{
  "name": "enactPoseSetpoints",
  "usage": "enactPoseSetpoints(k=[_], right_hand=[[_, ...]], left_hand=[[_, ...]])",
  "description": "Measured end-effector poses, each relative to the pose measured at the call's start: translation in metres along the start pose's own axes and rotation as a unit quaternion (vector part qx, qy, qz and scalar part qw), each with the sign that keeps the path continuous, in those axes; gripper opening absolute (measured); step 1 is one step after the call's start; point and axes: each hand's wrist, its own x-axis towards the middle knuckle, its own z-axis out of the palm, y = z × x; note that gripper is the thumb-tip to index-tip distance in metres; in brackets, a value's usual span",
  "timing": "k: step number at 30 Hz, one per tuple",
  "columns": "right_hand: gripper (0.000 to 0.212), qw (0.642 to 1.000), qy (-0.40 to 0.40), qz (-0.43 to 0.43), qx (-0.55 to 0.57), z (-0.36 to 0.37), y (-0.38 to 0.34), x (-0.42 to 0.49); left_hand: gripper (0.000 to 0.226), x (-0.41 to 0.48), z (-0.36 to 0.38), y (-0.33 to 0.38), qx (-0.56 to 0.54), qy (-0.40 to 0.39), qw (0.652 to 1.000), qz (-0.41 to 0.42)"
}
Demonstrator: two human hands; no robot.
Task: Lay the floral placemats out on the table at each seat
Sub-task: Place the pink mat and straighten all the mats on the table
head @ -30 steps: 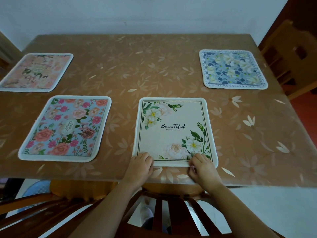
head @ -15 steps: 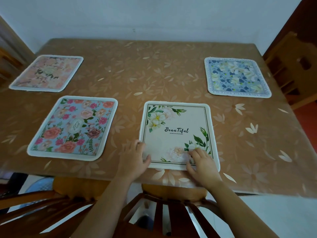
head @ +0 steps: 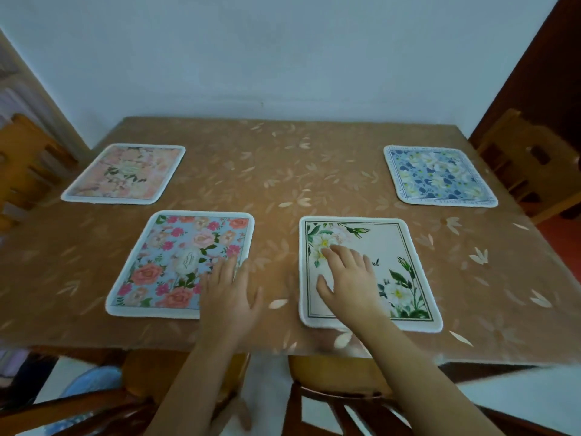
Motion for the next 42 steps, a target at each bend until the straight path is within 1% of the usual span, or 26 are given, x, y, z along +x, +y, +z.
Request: enactPoseSetpoints(k=[3,8,11,18,25,30,33,37,42], right_hand=[[0.047,1.000,0.016,0.008,-0.006,-0.004,-0.043,-0.009],[0.050,0.998,0.058,0.037,-0.007,-0.013,-0.097,-0.037],[0.050,0.997,0.067,0.048,-0.005,-0.020,-0.117,-0.057],[0.048,0.994,0.089,0.065,-0.017,-0.040,-0.144,-0.114],[0.046,0.990,0.137,0.035,-0.002,-0.054,-0.160,-0.208],[0.044,0.988,0.151,0.027,0.020,-0.064,-0.166,-0.280],[0.043,0.988,0.142,0.042,0.034,-0.066,-0.176,-0.326],[0.045,0.992,0.116,0.041,0.030,-0.071,-0.195,-0.379],[0.046,0.990,0.135,0.034,0.027,-0.085,-0.230,-0.439]], left_hand=[[0.050,-0.005,-0.022,-0.025,-0.001,0.033,0.999,0.030],[0.052,-0.027,-0.042,-0.049,-0.009,0.018,0.998,0.066],[0.052,-0.047,-0.050,-0.053,-0.033,0.025,0.996,0.085],[0.054,-0.099,-0.070,-0.057,-0.056,0.029,0.993,0.096],[0.052,-0.197,-0.089,-0.048,-0.050,0.045,0.994,0.091],[0.049,-0.280,-0.103,-0.046,-0.043,0.057,0.994,0.080],[0.049,-0.327,-0.112,-0.048,-0.036,0.044,0.995,0.076],[0.049,-0.380,-0.130,-0.056,-0.035,0.055,0.995,0.071],[0.048,-0.441,-0.157,-0.074,-0.054,0.084,0.992,0.078]])
